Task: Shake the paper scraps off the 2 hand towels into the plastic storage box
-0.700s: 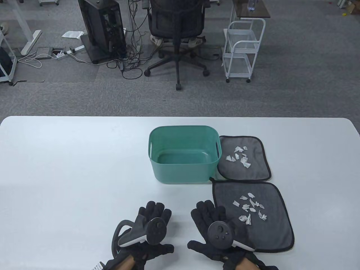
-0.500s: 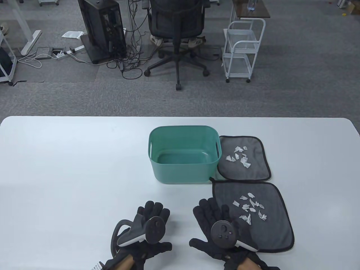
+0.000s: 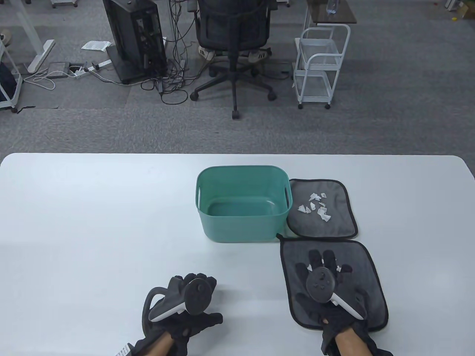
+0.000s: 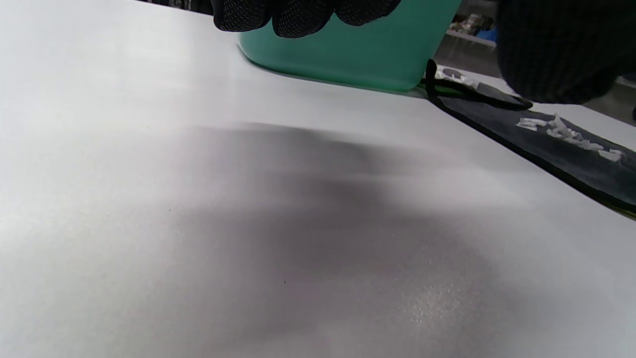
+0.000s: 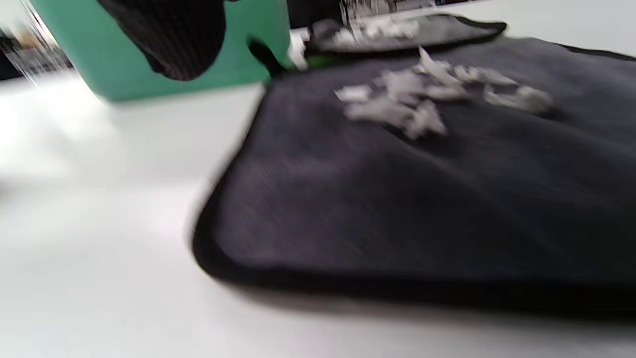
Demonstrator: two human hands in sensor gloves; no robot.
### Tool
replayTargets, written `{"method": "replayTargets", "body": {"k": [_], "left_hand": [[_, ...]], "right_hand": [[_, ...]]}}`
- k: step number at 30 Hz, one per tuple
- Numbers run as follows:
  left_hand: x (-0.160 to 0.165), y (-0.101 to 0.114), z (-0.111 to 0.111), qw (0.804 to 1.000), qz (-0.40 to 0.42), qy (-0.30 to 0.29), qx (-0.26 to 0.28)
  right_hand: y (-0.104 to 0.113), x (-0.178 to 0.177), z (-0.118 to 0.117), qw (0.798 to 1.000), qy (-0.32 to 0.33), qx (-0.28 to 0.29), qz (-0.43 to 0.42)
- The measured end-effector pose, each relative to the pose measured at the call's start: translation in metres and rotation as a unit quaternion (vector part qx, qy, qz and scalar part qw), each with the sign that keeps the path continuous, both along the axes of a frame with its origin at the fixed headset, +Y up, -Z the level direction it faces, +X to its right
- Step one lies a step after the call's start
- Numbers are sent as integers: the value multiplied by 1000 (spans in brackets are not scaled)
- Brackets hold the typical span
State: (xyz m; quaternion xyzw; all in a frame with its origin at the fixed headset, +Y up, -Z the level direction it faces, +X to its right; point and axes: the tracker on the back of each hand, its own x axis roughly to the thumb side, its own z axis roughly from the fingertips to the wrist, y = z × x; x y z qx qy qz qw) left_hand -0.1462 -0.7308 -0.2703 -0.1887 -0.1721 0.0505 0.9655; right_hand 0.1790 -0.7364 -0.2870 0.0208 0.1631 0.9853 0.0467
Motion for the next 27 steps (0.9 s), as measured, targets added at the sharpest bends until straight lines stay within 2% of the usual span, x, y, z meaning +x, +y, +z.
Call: {"method": "replayTargets", "body": {"k": [5, 10, 14, 27], "left_hand": [[2, -3, 0, 1000, -7, -5, -5], [0, -4, -2, 1000, 11, -8, -19], [-1, -3, -2, 1000, 7, -7, -19], [0, -5, -2, 999, 12, -13, -34]], "right_hand": [[-19, -17, -7, 998, 20, -33, 58], [-28, -20, -9, 995, 21, -61, 75], [-30, -20, -10, 994, 23, -82, 71], [-31, -24, -6, 994, 35, -81, 71]]}}
